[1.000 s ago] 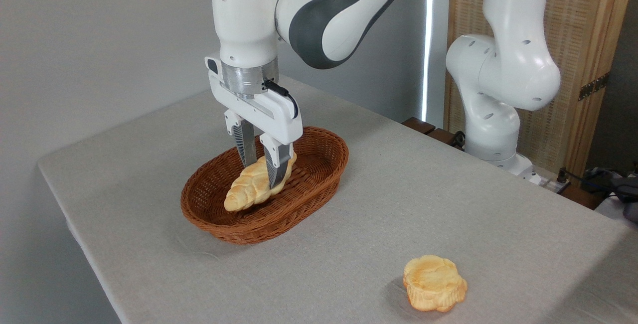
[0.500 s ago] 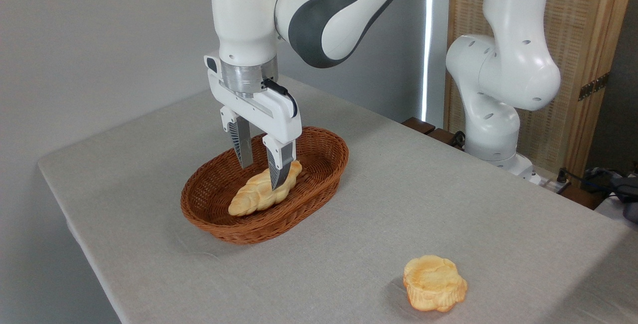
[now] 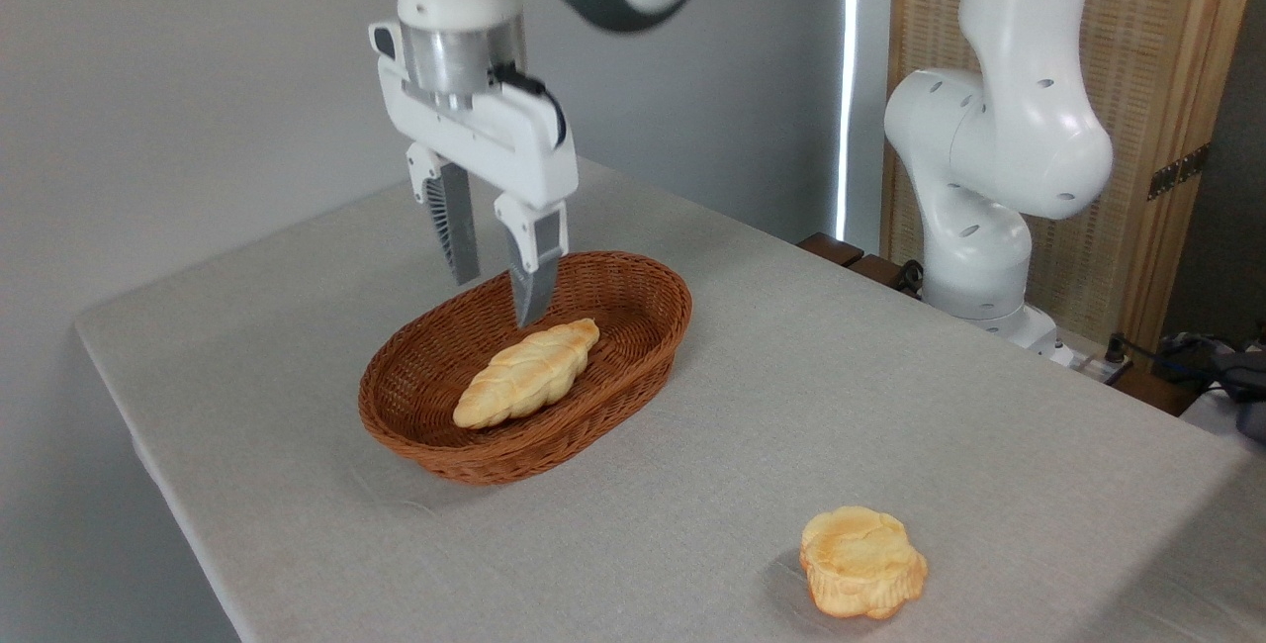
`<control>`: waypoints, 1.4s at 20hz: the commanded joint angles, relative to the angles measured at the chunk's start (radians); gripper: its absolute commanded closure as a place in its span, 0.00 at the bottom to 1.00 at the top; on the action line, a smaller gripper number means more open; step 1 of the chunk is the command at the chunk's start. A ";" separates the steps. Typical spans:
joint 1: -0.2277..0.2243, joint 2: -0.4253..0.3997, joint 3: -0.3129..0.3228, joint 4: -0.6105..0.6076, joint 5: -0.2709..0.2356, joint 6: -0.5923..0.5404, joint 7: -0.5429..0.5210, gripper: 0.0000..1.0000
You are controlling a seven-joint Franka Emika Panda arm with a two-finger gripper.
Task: Put bread into the basket
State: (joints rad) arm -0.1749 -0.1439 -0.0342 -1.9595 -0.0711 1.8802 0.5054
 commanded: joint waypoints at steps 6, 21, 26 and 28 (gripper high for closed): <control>-0.003 0.108 0.077 0.252 0.085 -0.225 0.120 0.00; 0.122 0.165 -0.022 0.366 0.030 -0.251 0.137 0.00; 0.130 0.164 -0.033 0.358 0.033 -0.251 0.137 0.00; 0.129 0.162 -0.033 0.356 0.034 -0.250 0.139 0.00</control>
State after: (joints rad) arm -0.0595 0.0112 -0.0605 -1.6234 -0.0249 1.6616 0.6256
